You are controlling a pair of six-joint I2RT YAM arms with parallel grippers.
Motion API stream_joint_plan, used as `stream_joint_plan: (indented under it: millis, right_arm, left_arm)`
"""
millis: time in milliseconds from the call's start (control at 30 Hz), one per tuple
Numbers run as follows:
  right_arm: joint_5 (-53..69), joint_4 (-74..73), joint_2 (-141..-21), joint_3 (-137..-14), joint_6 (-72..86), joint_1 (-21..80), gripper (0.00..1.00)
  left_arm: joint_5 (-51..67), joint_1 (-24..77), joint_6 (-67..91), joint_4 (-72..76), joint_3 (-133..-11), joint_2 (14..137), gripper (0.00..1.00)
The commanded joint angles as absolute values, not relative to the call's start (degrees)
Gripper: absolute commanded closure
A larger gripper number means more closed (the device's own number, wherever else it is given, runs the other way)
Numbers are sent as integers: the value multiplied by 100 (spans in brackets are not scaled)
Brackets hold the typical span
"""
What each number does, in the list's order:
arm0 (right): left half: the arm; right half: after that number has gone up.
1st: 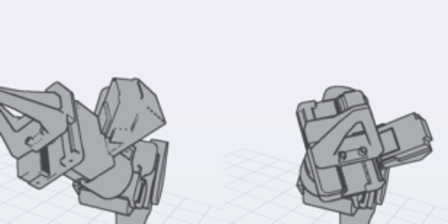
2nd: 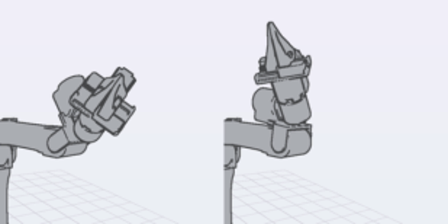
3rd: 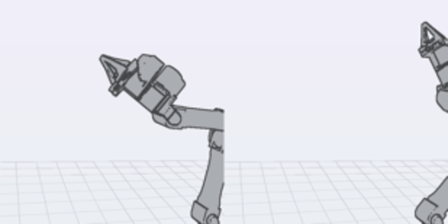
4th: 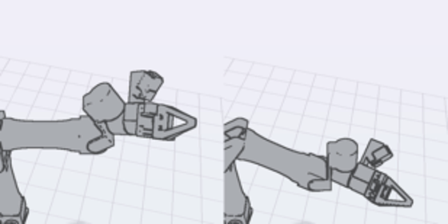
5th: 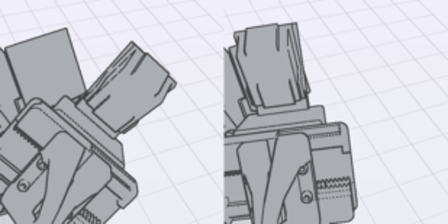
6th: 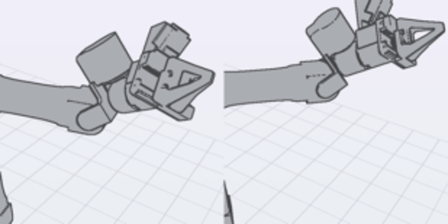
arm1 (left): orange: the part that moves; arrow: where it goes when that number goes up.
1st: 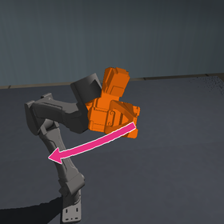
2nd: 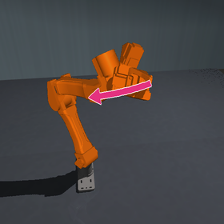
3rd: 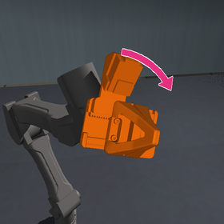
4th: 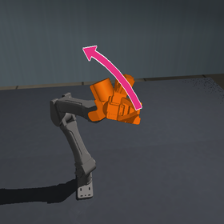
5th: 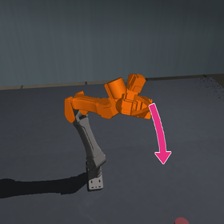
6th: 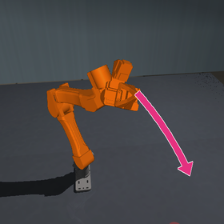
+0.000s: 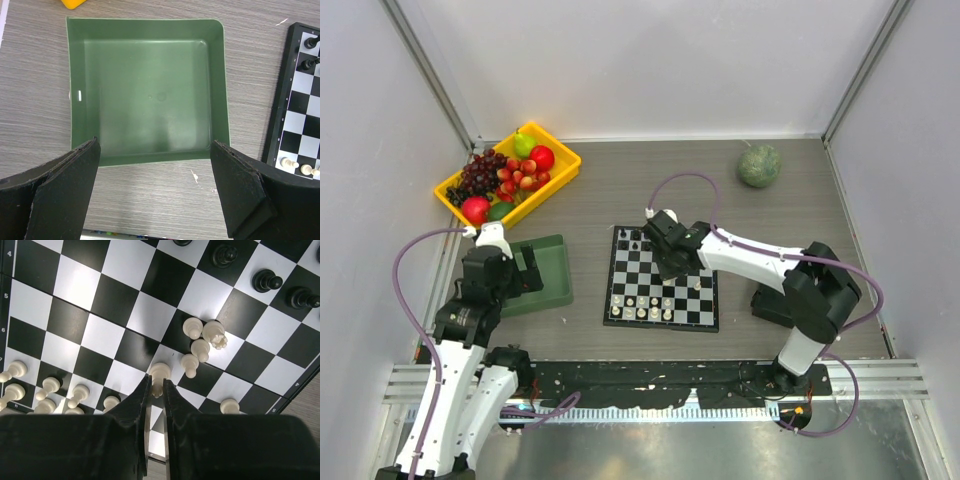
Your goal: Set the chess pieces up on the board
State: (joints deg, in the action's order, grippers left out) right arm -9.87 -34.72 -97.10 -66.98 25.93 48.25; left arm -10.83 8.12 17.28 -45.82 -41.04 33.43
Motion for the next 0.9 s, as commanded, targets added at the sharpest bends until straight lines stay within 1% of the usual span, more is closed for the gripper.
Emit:
stream_joint_plan:
  millis: [0, 200, 333, 533, 667, 867]
  right_arm:
    - [-1072, -3533, -9150, -6776, 2549, 4904, 85]
    - [-1134, -3683, -8474, -6540, 2689, 5036, 85]
    - [-1195, -3753, -7894, -6109, 2891, 5062, 85]
    - [-1178, -3779, -7366, -5293, 3181, 5142, 85]
    - [-1195, -3736, -7242, -5002, 3348, 5273, 85]
    - [-1230, -3578, -7356, -4887, 3489, 5572, 85]
  left_arm:
    - [-984, 791, 1617, -4474, -4289, 3384, 1]
    - [-984, 791, 1617, -4500, -4298, 3419, 1]
    - [-993, 791, 1626, -4509, -4289, 3428, 1]
    - [-1011, 791, 1643, -4553, -4289, 3533, 1]
    - [-1020, 791, 1661, -4588, -4324, 3638, 1]
    - [-1046, 791, 1679, -4632, -4342, 3744, 1]
